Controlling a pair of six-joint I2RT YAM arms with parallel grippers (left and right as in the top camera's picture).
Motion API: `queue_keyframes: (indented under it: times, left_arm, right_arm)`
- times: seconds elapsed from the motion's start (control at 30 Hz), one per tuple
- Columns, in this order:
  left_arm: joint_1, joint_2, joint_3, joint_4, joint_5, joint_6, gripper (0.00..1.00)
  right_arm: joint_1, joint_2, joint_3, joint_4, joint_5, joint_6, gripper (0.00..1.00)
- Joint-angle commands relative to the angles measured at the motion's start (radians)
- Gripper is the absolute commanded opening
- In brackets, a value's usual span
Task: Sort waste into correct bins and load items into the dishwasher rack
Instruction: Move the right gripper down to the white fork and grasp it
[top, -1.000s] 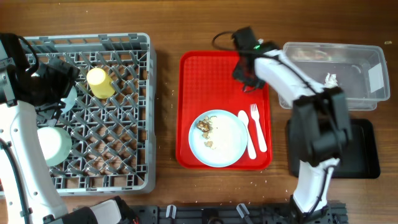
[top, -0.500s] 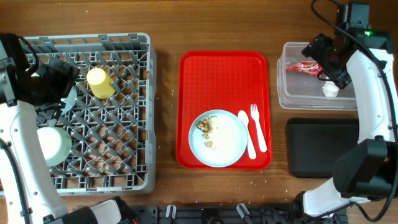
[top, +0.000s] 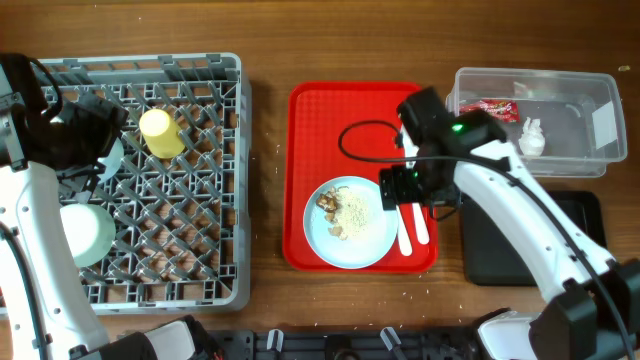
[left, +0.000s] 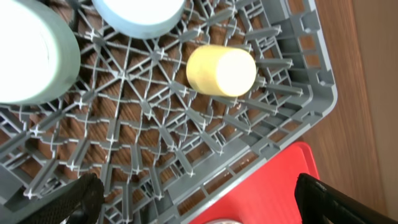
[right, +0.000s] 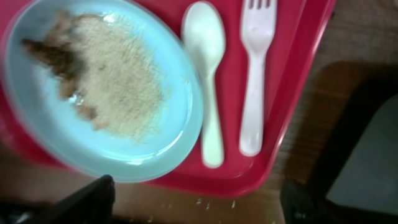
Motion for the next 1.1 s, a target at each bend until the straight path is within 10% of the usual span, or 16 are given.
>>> queue_keyframes:
  times: [0.0, 0.1, 0.83, 0.97, 1.07]
  left_arm:
    - [0.005, -0.003, 0.009, 0.001, 0.000, -0.006, 1.00]
    - [0.005, -0.003, 0.009, 0.001, 0.000, -0.006, 1.00]
    - [0.005, -0.003, 0.009, 0.001, 0.000, -0.006, 1.00]
    - [0.005, -0.003, 0.009, 0.001, 0.000, -0.006, 1.00]
    - [0.005, -0.003, 0.009, 0.001, 0.000, -0.006, 1.00]
  right_arm:
    - [-0.007, 0.002, -0.095, 0.072, 0.168, 0.073, 0.84]
    - [-0.010, 0.005, -0.131, 0.201, 0.145, 0.017, 0.63]
    - [-0.032, 0.178, -0.322, 0.523, 0.218, -0.135, 0.43]
    - [-0.032, 0.178, -0.321, 0.537, 0.201, -0.135, 0.04]
    - [-0.032, 0.177, -0.296, 0.503, 0.199, -0.132, 0.04]
